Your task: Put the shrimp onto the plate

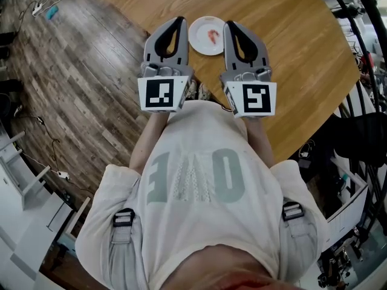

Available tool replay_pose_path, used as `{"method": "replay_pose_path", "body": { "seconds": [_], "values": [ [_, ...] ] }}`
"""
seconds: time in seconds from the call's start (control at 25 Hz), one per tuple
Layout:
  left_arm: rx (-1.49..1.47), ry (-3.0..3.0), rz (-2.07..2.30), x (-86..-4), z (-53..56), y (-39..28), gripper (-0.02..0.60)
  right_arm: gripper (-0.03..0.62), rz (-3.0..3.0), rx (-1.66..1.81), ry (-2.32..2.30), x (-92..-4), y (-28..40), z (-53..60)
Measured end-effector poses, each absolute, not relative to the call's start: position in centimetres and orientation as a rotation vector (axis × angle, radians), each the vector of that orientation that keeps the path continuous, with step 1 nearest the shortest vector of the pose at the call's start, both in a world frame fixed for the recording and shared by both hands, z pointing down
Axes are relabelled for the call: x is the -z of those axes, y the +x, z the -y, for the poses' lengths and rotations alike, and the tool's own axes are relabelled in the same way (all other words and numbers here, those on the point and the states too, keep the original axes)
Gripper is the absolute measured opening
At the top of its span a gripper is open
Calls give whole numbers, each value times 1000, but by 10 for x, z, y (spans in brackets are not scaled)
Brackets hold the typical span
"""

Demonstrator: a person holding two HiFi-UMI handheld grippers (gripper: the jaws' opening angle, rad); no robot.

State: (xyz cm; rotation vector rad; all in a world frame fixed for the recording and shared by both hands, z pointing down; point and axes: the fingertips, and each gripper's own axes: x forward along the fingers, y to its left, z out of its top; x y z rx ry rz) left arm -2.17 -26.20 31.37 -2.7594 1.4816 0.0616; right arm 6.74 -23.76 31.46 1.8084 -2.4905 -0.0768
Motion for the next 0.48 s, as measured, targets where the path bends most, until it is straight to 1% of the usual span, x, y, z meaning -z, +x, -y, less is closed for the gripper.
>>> {"method": "replay_pose_path", "body": {
  "seconds": [0.16, 0.48],
  "values": [
    [-103, -2742, -1460, -298, 256, -18, 9, 20, 2499, 120, 1872, -299, 78, 226],
    [-123, -2691, -1479, -280, 254, -26, 9, 20, 2466, 127, 1897, -300, 83, 222]
  ]
}}
